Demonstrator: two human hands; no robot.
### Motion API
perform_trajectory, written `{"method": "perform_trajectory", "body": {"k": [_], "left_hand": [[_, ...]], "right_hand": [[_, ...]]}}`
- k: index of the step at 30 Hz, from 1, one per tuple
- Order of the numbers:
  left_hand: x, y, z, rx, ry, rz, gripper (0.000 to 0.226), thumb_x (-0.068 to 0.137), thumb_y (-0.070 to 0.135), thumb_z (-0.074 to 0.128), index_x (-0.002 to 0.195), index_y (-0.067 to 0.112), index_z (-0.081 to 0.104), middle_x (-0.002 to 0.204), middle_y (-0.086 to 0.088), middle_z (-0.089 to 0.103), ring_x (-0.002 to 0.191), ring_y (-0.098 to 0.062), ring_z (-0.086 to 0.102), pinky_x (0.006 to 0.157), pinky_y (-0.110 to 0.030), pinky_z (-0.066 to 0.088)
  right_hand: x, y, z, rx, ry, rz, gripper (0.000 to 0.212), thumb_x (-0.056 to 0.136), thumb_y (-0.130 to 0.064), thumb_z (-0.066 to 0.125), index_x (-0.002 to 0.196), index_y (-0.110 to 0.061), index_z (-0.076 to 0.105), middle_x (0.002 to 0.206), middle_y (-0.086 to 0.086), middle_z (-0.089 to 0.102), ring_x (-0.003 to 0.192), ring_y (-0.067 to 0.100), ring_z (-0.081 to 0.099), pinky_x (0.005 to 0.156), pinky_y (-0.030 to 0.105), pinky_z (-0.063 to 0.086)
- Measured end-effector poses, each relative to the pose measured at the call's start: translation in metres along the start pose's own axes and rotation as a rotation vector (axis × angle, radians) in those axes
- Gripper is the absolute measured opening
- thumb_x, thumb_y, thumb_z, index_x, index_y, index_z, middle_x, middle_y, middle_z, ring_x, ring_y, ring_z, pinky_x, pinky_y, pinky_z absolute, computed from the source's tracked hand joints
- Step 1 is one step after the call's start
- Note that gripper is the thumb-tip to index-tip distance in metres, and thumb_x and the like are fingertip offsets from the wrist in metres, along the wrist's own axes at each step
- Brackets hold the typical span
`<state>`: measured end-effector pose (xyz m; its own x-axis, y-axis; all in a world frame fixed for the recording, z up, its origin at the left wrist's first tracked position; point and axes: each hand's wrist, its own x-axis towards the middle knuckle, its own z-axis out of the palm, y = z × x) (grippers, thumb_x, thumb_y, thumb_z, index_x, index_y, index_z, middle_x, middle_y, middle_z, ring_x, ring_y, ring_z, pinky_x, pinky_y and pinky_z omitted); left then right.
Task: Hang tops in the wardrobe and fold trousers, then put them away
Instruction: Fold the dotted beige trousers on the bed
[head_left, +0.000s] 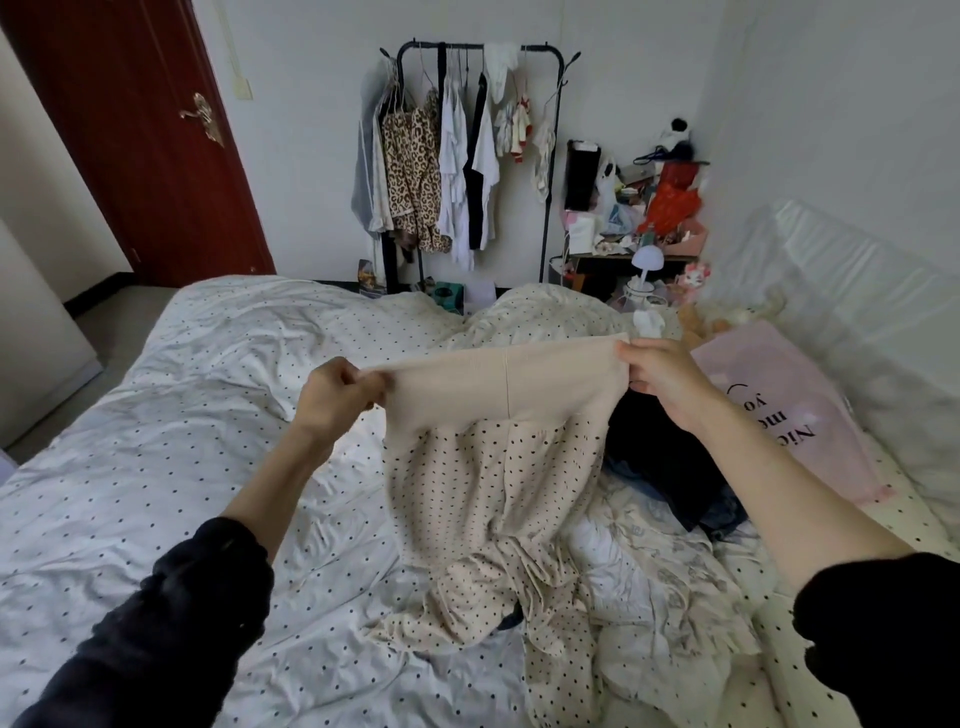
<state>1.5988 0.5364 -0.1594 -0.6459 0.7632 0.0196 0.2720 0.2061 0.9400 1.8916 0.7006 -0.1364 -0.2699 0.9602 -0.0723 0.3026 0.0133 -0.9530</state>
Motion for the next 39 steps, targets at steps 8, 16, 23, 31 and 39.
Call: {"method": "perform_trajectory", "body": {"k": [8,16,23,31,39], "left_hand": [[-0.028,0.009,0.025,0.172,-0.462,-0.322,0.026,0.088,0.006,0.060,0.063,0.005,0.055,0.047,-0.004,0.056,0.042,-0.009,0.056,0.068,-0.027,0.058],[-0.041,0.027,0.063,-0.089,-0.661,-0.208,0.021,0.092,0.023,0.060,0.077,0.009,0.059,0.063,-0.003,0.068,0.078,-0.014,0.070,0.075,-0.021,0.057],[-0.042,0.036,0.071,0.176,-0.660,0.025,0.022,0.095,0.022,0.053,0.088,0.014,0.072,0.087,0.007,0.074,0.074,0.010,0.061,0.068,-0.017,0.041],[-0.042,0.044,0.079,0.291,-0.631,0.132,0.020,0.092,0.017,0.058,0.082,0.012,0.074,0.073,0.011,0.070,0.069,0.004,0.053,0.066,-0.006,0.040],[-0.043,0.031,0.069,0.094,-0.614,0.125,0.015,0.091,0.013,0.058,0.094,0.021,0.071,0.086,0.003,0.072,0.082,0.001,0.062,0.082,-0.018,0.046]], "right_hand": [[-0.022,0.024,0.041,-0.293,0.026,0.236,0.012,0.082,-0.013,0.057,0.085,-0.003,0.062,0.073,0.009,0.062,0.062,0.021,0.061,0.050,0.023,0.042],[-0.056,0.023,0.071,-0.075,-0.295,0.033,0.015,0.087,-0.013,0.063,0.086,-0.001,0.070,0.079,0.010,0.068,0.072,0.018,0.067,0.064,0.015,0.051],[-0.068,0.019,0.068,-0.170,-0.377,-0.119,0.033,0.089,-0.010,0.061,0.057,-0.009,0.061,0.052,-0.002,0.051,0.050,0.001,0.046,0.055,0.022,0.040],[-0.075,0.037,0.078,-0.093,-0.348,-0.160,0.018,0.080,0.000,0.069,0.096,-0.007,0.074,0.097,0.009,0.073,0.099,0.017,0.067,0.095,0.041,0.050],[-0.075,0.043,0.074,-0.084,-0.316,-0.146,0.023,0.084,-0.005,0.064,0.069,0.009,0.053,0.066,0.009,0.038,0.058,0.011,0.034,0.055,0.023,0.025]]}}
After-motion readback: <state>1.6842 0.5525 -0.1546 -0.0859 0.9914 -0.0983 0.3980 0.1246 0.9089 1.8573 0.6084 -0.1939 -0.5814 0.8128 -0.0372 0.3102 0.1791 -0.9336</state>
